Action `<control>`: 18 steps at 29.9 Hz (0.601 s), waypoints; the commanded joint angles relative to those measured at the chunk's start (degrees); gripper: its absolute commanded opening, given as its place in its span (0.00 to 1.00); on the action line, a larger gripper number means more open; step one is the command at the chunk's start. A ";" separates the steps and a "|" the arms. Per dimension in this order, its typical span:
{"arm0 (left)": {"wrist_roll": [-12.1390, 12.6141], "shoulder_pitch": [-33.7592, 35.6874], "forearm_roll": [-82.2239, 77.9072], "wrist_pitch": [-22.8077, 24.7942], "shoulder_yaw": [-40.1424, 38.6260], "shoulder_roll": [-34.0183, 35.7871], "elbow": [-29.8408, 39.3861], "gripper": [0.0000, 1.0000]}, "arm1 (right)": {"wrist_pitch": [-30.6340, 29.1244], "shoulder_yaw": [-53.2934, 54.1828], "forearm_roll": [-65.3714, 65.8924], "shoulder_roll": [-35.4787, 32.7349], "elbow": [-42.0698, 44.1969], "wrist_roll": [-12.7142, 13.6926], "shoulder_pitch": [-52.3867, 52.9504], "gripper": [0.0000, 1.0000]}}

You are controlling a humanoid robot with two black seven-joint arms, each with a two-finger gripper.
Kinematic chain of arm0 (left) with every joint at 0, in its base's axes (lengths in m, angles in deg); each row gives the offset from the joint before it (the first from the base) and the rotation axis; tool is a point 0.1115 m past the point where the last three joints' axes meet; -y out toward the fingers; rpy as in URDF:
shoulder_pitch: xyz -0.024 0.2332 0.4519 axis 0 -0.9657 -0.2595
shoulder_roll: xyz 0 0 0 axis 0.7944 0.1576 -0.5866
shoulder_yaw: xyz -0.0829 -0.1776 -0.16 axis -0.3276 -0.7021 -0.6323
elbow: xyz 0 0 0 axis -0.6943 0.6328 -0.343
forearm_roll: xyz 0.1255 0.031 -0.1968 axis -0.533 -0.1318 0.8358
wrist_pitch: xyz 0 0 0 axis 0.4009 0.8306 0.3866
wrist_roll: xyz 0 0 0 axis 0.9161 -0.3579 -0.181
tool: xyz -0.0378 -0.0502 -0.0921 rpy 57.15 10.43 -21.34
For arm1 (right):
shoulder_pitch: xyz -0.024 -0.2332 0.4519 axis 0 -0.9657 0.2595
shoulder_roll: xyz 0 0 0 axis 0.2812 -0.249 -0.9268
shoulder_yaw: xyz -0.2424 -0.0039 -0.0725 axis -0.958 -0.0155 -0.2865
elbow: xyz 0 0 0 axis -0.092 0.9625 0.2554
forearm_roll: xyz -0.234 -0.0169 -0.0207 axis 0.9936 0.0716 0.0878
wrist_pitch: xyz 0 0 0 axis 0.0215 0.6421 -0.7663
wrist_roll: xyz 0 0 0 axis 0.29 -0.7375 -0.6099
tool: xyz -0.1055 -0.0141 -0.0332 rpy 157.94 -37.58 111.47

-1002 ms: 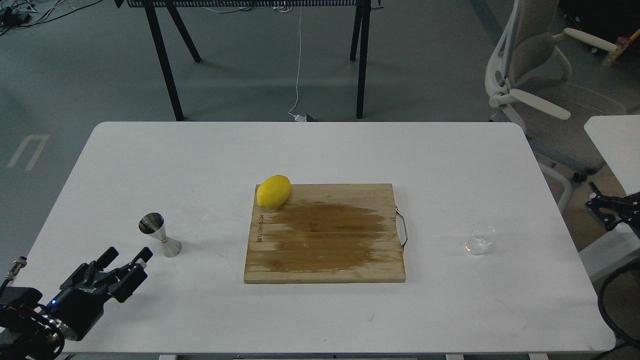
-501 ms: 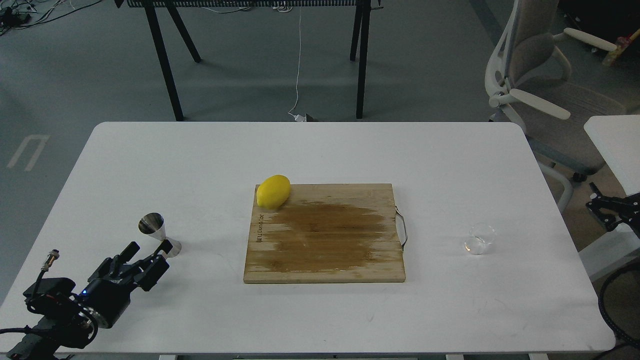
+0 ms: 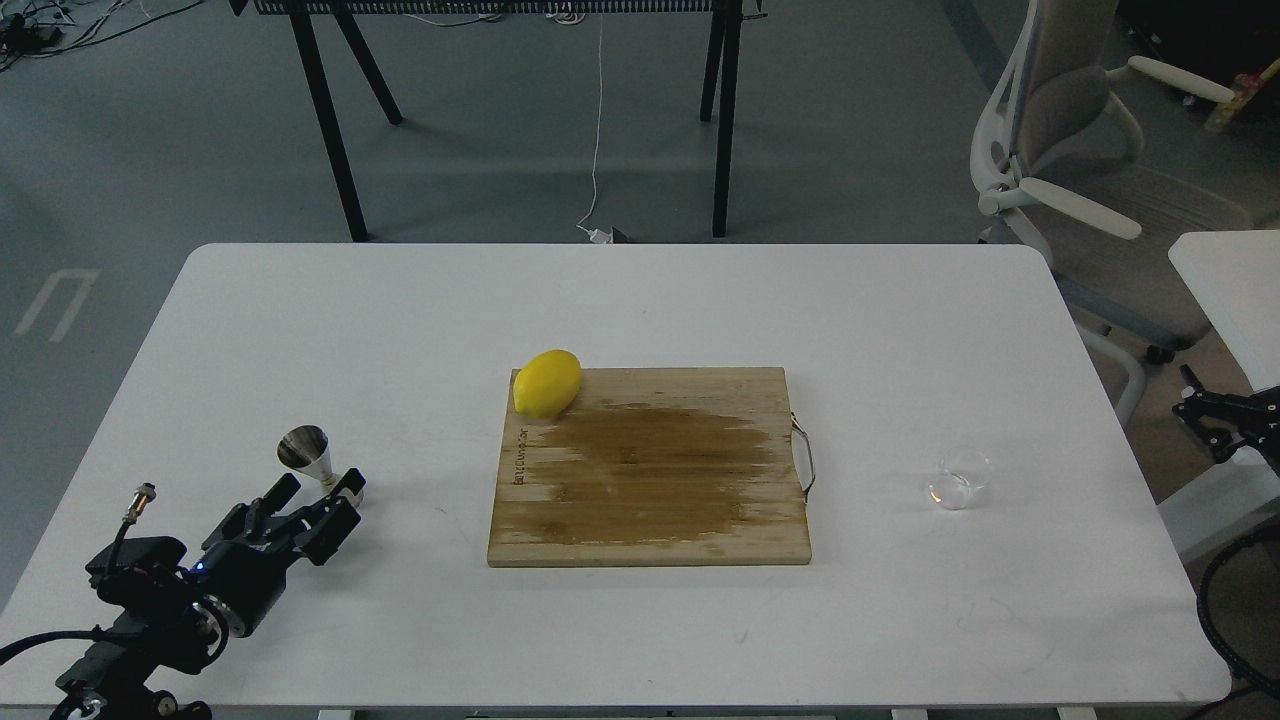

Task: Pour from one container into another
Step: 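Close the left gripper around the steel jigger beside the board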

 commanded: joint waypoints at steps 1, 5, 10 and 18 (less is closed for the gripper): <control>0.00 1.86 -0.04 0.00 0.00 -0.36 -1.89 0.90 | 0.00 0.00 0.00 0.00 0.00 0.01 -0.27 1.00; 0.00 3.80 0.05 0.00 2.45 -0.80 -3.83 0.78 | 0.00 0.00 -0.09 0.00 0.00 0.01 -0.27 1.00; 0.00 4.24 0.14 0.00 3.69 -1.07 -5.24 0.70 | 0.00 0.00 -0.09 0.00 0.00 0.01 -0.27 1.00; 0.00 5.47 0.67 0.00 3.52 -1.15 -5.33 0.31 | 0.00 0.00 -0.09 0.00 0.00 0.01 -0.53 1.00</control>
